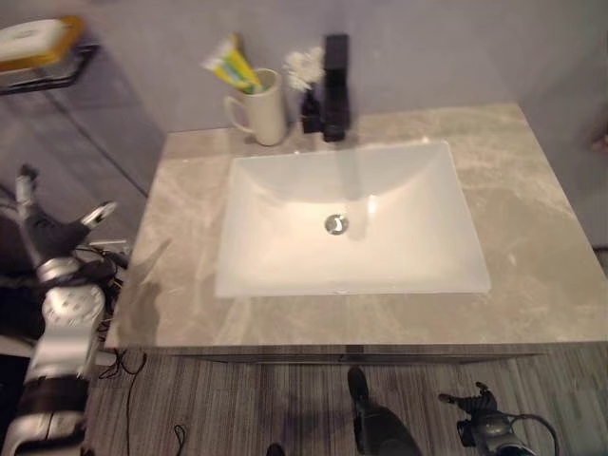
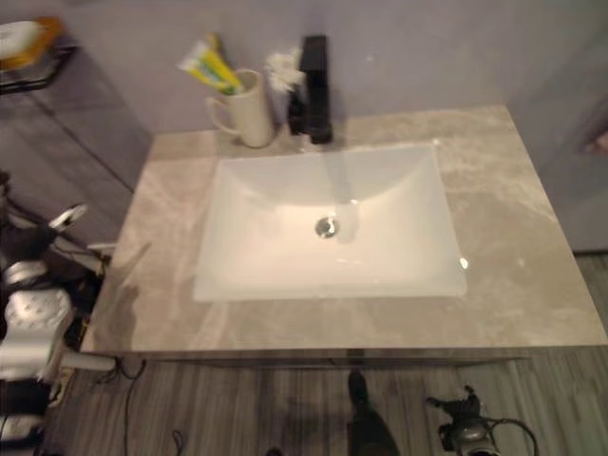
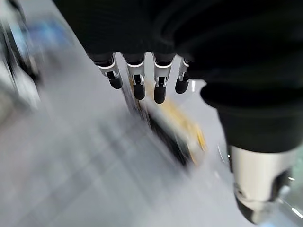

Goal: Put brush and paste in cup on sink, flatten towel.

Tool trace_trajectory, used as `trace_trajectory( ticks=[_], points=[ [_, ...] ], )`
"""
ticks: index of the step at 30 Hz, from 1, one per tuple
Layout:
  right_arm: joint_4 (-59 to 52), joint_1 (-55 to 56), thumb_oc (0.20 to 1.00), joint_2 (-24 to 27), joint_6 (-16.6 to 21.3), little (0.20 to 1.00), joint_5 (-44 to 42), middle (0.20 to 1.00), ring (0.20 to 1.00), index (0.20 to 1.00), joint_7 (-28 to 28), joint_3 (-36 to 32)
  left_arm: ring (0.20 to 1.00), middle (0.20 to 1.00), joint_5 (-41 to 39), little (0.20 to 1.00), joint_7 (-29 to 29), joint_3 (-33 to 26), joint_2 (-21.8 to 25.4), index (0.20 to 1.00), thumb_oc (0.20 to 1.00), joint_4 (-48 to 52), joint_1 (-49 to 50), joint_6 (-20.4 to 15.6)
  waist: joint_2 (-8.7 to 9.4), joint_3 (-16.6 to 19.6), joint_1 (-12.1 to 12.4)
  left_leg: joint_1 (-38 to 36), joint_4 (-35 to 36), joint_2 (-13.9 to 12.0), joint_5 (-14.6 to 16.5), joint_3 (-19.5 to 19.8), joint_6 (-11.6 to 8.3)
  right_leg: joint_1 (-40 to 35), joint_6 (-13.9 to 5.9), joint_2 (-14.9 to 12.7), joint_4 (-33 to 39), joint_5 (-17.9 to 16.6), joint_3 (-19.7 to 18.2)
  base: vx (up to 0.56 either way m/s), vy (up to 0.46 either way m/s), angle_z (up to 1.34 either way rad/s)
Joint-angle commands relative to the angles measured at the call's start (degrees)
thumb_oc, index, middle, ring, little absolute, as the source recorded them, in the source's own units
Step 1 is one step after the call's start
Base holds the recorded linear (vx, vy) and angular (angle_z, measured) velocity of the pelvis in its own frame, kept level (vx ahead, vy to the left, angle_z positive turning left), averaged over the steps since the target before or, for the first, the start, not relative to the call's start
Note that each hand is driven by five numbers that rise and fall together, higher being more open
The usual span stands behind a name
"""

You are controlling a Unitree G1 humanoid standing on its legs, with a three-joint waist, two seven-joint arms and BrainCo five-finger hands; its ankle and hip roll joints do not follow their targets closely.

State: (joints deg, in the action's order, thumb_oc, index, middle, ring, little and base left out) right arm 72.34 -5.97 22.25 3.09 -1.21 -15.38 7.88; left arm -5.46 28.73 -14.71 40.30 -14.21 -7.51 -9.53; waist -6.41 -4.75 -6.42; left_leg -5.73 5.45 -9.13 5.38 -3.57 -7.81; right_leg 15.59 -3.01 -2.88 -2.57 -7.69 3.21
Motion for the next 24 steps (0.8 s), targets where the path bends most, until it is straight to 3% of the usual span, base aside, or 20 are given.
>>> trace_trajectory(
  ticks=[1, 3, 6, 7, 8, 10, 11, 12, 13, 14, 16, 19, 22, 24],
  points=[
    [1.6, -0.1, 1.000, -1.8, -0.6, 1.000, 1.4, 1.000, 1.000, 1.000, 1.1, -0.6, 1.000, 1.000, 5.9, 1.000, -0.9, -3.5, 1.2, 1.000, 1.000, 3.4, 2.5, -1.8, 1.99, 1.6, -1.1, -4.0, -3.8, 8.3, 2.8, 1.5, 5.44, 1.0, -6.64, -4.1, 4.6, -7.9, -4.7, -0.18, 0.139, 0.13],
    [0.9, 1.3, 1.000, -2.4, -0.6, 1.000, 1.5, 1.000, 1.000, 1.000, 1.8, -2.7, 1.000, 1.000, 8.2, 1.000, -2.8, -7.4, -0.7, 1.000, 1.000, 6.1, 11.4, -2.1, 4.57, 0.1, 0.4, -2.3, -5.5, 11.3, 5.2, 1.7, 7.21, 0.9, -8.46, -6.5, 6.6, -12.3, -5.2, -0.32, 0.212, 0.03],
    [0.6, 2.1, 1.000, -2.6, -0.7, 1.000, 1.7, 1.000, 1.000, 1.000, 1.9, -3.5, 1.000, 1.000, 8.1, 1.000, -3.6, -9.1, -2.3, 1.000, 1.000, 5.5, 15.0, -1.7, 5.28, -0.4, 0.8, -1.4, -5.9, 12.4, 5.2, 1.3, 7.77, 1.3, -8.91, -7.5, 7.0, -13.3, -4.9, -0.24, 0.166, 0.03],
    [0.6, 3.4, 1.000, -2.6, -1.6, 1.000, 2.5, 1.000, 1.000, 1.000, 3.4, -5.7, 1.000, 1.000, 5.0, 1.000, -6.0, -11.4, -6.4, 1.000, 1.000, -3.2, 20.7, -0.2, 5.96, -2.5, 1.0, -1.4, -5.4, 13.8, 4.8, 0.0, 8.77, 1.7, -9.91, -8.8, 6.9, -16.1, -2.9, -0.23, 0.171, -0.01],
    [0.6, 3.4, 1.000, -2.7, -1.6, 1.000, 2.5, 1.000, 1.000, 1.000, 3.5, -5.7, 1.000, 1.000, 5.0, 1.000, -6.0, -11.4, -6.3, 1.000, 1.000, -3.4, 20.7, -0.2, 6.23, -2.5, 0.9, -1.3, -5.4, 14.0, 4.5, 0.0, 8.79, 1.8, -9.92, -9.1, 7.0, -16.3, -3.1, -0.32, 0.225, -0.03],
    [-0.1, 4.4, 1.000, -2.3, -1.8, 1.000, 2.6, 1.000, 1.000, 1.000, 4.2, -6.2, 1.000, 1.000, 3.6, 1.000, -10.8, -8.6, -7.4, 1.000, 1.000, -14.2, 21.0, 2.4, 5.57, -3.8, -0.3, -0.4, -5.3, 14.0, 2.8, -0.6, 9.32, 2.0, -8.77, -7.7, 3.0, -12.2, -4.9, -0.26, 0.150, -0.10],
    [-0.3, 5.3, 1.000, -2.1, -1.9, 1.000, 3.0, 1.000, 1.000, 1.000, 4.5, -6.3, 1.000, 1.000, 5.5, 1.000, -12.6, -6.2, -8.4, 1.000, 1.000, -18.3, 21.5, 3.9, 4.91, -4.2, -0.4, 0.0, -5.0, 13.6, 2.1, -1.2, 9.54, 1.6, -7.52, -6.3, -0.1, -8.3, -5.0, -0.30, 0.179, -0.10],
    [-0.2, 5.7, 1.000, -2.1, -2.1, 1.000, 3.1, 1.000, 1.000, 1.000, 4.4, -6.2, 1.000, 1.000, 6.8, 1.000, -13.3, -3.3, -9.4, 1.000, 1.000, -24.8, 20.3, 4.7, 4.66, -4.1, -0.1, 0.6, -4.3, 13.4, 0.6, -1.8, 9.82, 0.7, -6.34, -5.1, -3.6, -4.7, -3.7, -0.36, 0.166, -0.18],
    [0.3, 6.0, 1.000, -2.1, -2.1, 1.000, 2.9, 1.000, 1.000, 1.000, 4.6, -5.5, 1.000, 1.000, 8.9, 1.000, -15.2, 2.7, -11.6, 1.000, 1.000, -39.7, 16.4, 7.0, 4.41, -3.4, 0.4, 2.0, -2.6, 12.5, -2.2, -3.8, 9.95, -1.9, -5.05, -3.5, -9.5, 0.7, 0.2, -0.27, 0.097, -0.60],
    [0.3, 6.0, 1.000, -2.1, -2.1, 1.000, 2.9, 1.000, 1.000, 1.000, 4.6, -5.6, 1.000, 1.000, 8.9, 1.000, -15.2, 2.8, -11.6, 1.000, 1.000, -39.8, 16.3, 6.9, 4.45, -3.3, 0.5, 2.2, -2.6, 12.6, -2.4, -3.8, 9.94, -1.7, -5.03, -3.6, -9.5, 0.6, 0.2, -0.24, 0.059, -1.09],
    [1.8, 6.3, 1.000, -2.7, -2.0, 1.000, 3.3, 1.000, 1.000, 1.000, 4.6, -5.0, 1.000, 1.000, 12.5, 1.000, -16.4, 7.9, -13.8, 1.000, 1.000, -49.5, 13.2, 7.2, 4.26, -2.4, 1.3, 3.2, -1.3, 11.2, -4.2, -6.4, 9.66, -4.5, -4.39, -3.7, -12.7, 4.7, 4.4, -0.15, -0.003, -1.21],
    [2.6, 6.0, 1.000, -3.3, -1.4, 1.000, 3.8, 1.000, 1.000, 1.000, 3.9, -4.2, 1.000, 1.000, 17.4, 1.000, -16.8, 14.2, -16.8, 1.000, 1.000, -56.2, 10.7, 7.2, 5.09, -0.8, 2.6, 5.0, -1.0, 9.4, -5.7, -11.2, 9.33, -9.2, -4.42, -6.8, -13.3, 6.5, 9.8, -0.19, -0.097, -0.75],
    [1.0, 5.5, 1.000, -4.8, -0.4, 1.000, 1.6, 1.000, 1.000, 1.000, 1.8, -3.2, 1.000, 1.000, 19.0, 1.000, -14.2, 19.6, -20.0, 1.000, 1.000, -55.4, 8.7, 6.9, 6.80, 0.8, 3.7, 6.5, -1.1, 8.4, -6.4, -15.8, 9.41, -13.4, -5.67, -10.6, -9.7, 4.0, 11.5, -0.18, -0.189, -1.24],
    [-1.8, 4.2, 1.000, -5.4, 0.6, 1.000, 0.0, 1.000, 1.000, 1.000, 1.0, -2.1, 1.000, 1.000, 17.9, 1.000, -13.8, 23.1, -21.1, 1.000, 1.000, -52.2, 6.7, 5.6, 7.21, 0.6, 5.5, 6.8, -1.8, 7.4, -5.9, -19.9, 9.05, -15.1, -7.42, -15.5, -11.7, 2.4, 20.2, -0.17, -0.195, -0.92]
  ],
)
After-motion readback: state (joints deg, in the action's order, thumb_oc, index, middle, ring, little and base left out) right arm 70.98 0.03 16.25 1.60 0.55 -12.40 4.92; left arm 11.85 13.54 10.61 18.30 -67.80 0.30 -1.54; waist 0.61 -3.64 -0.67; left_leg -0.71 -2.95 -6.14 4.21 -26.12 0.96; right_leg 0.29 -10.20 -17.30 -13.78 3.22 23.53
